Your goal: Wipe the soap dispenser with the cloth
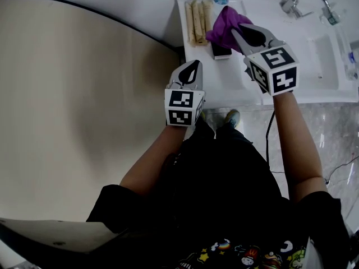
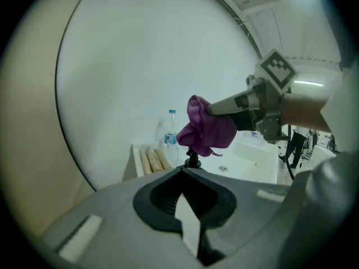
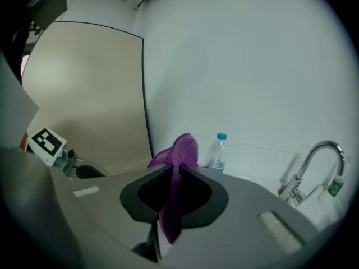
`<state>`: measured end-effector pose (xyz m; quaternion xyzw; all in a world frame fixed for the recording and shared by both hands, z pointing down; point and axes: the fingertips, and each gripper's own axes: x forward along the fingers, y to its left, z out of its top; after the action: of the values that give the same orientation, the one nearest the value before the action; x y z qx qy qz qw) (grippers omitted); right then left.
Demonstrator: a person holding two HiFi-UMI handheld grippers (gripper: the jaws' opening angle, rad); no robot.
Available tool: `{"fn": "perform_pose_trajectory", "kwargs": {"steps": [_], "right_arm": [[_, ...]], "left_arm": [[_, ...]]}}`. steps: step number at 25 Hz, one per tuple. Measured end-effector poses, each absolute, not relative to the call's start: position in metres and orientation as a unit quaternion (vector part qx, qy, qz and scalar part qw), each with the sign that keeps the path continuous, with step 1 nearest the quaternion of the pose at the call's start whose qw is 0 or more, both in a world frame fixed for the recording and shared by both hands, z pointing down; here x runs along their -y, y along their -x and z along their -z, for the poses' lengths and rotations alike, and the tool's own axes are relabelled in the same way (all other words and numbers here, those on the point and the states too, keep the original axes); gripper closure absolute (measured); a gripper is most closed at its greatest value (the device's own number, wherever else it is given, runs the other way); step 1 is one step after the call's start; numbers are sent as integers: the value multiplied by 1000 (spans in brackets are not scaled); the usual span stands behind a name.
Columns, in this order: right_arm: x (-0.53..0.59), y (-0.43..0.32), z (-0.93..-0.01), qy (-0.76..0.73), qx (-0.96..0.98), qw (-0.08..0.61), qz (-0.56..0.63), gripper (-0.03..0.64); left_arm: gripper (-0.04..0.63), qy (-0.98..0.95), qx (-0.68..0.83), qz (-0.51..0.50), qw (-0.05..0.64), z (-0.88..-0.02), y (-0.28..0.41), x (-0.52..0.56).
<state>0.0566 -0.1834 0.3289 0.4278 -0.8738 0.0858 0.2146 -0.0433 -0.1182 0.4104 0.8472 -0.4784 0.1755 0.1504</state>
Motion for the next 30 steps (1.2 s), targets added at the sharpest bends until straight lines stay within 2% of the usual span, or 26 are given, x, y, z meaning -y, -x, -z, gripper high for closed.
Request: {"fn": "perform_pose_trajectory", "kwargs": {"steps": [13,30], "right_arm": [[170,-57,-393,-419,861,261,-123,558],[125,-115,-397,-450,839,260,-158,559]], "left_arm": [[595,-845,484,-172,150,-409,50,125],[595,-856,463,-177,146,-409,29,130]]}}
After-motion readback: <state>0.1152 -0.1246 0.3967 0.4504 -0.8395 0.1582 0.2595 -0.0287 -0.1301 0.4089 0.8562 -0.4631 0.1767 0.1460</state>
